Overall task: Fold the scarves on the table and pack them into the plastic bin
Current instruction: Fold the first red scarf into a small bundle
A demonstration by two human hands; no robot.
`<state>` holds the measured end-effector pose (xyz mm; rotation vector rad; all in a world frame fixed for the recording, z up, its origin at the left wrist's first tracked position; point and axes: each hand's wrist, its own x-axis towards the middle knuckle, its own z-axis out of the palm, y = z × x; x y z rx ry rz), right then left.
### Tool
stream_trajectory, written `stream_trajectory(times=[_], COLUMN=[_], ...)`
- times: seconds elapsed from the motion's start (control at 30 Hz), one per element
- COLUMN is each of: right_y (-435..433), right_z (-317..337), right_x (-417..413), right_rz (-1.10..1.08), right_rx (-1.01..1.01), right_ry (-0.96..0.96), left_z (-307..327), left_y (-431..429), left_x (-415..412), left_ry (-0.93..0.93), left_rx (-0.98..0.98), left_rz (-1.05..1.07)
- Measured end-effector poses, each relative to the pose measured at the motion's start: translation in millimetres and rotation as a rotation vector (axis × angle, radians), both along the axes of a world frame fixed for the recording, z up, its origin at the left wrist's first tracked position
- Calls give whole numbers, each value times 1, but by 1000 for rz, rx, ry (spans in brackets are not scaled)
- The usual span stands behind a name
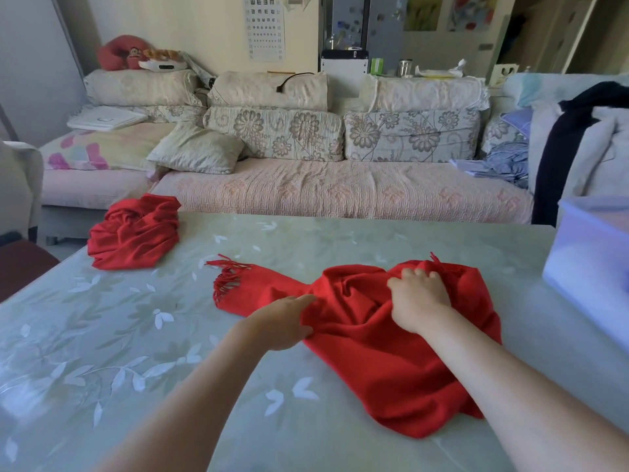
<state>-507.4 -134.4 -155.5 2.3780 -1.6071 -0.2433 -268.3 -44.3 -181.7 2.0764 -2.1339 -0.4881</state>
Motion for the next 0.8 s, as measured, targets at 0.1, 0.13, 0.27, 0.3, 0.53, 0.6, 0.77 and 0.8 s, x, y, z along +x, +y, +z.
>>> stream_trajectory(times=[0.1,0.13,0.27,0.3,0.53,0.6,0.77,0.8], right_y=[8,11,11,9,8,19,35,31], right_z=[-4,-6,-16,-17,6,20,25,26], right_x=[13,18,21,18,14,18,22,20], right_rz=[260,278,226,215,145,174,264,211], right_rx=[185,275,377,370,224,412,248,132], right_ry=[-365,-410,-415,-436,-611,-871,-887,-858], left_z=[0,0,3,9,59,64,66,62], left_y=[-8,-11,-20,-21,1,8,5,2], left_x=[-7,-11,-20,-20,-10,-15,-27,-27], left_ry=[-118,-143,14,80,503,799,1230,1187], left_rx=[17,9,-241,-309,-579,-509,-209,-220], left_rz=[-9,4,149,206,343,313,96,96])
